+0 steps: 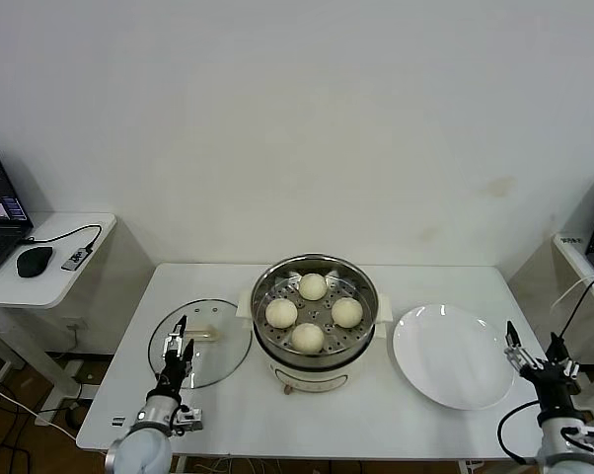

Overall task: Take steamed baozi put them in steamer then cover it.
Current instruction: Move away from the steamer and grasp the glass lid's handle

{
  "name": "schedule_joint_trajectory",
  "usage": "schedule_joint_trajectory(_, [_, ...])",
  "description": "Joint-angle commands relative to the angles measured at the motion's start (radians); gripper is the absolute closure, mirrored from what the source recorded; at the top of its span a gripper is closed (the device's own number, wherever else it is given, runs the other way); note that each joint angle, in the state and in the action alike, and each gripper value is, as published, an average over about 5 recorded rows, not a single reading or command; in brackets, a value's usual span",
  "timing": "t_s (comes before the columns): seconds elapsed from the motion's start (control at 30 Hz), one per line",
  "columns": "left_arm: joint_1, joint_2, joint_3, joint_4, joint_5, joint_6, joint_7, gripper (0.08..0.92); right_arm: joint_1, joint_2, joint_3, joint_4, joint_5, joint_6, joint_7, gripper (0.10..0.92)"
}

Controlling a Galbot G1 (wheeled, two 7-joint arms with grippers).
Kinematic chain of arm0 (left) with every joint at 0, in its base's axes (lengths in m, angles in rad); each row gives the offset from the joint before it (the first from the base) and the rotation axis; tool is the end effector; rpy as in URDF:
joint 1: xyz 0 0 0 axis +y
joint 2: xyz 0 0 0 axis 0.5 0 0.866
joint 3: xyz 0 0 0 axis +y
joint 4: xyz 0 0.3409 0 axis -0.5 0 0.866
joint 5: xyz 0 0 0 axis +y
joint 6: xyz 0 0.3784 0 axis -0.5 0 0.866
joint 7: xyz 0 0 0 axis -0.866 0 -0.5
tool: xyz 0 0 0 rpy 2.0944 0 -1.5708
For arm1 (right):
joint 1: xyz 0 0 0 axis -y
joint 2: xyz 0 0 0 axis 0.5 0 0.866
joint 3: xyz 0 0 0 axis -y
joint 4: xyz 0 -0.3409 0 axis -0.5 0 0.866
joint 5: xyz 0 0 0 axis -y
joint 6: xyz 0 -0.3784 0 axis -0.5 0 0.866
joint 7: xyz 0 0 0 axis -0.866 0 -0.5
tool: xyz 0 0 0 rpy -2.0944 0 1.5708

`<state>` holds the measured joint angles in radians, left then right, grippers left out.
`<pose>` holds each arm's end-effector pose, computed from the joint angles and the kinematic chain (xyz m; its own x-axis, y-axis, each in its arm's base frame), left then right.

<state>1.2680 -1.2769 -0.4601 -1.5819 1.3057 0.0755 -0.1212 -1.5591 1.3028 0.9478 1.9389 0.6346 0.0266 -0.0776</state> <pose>0.2963 0.0746 -0.4039 -0.9944 -0.0080 0.1051 0.1053 -0.0298 0.9940 0.2027 -0.1943 -0.2962 -0.9782 0.2068 -0.0168 0.1989 0.9578 0.2075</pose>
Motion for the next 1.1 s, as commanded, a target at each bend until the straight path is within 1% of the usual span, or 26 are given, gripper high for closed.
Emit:
schedule_joint_trajectory(0.03, [-0.053, -0.004, 0.031, 0.079, 0.056, 0.050, -0.009, 0.177, -0.005, 0.015, 0.001, -0.003, -0.012, 0.009, 0.003, 0.203])
schedule_joint_trajectory(0.33, [-0.092, -0.011, 0.037, 0.137, 0.060, 0.067, -0.006, 0.177, -0.012, 0.021, 0.003, -0.004, -0.021, 0.017, 0.002, 0.203])
schedule_joint_trajectory(0.57, [-0.126, -0.026, 0.036, 0.171, 0.055, 0.078, -0.023, 0.177, -0.016, 0.027, 0.008, -0.004, -0.022, 0.021, 0.001, 0.203])
schedule_joint_trajectory(1.1, [-0.212, -0.046, 0.056, 0.253, 0.042, 0.120, -0.035, 0.177, -0.026, 0.033, 0.008, -0.011, -0.030, 0.026, -0.005, 0.203])
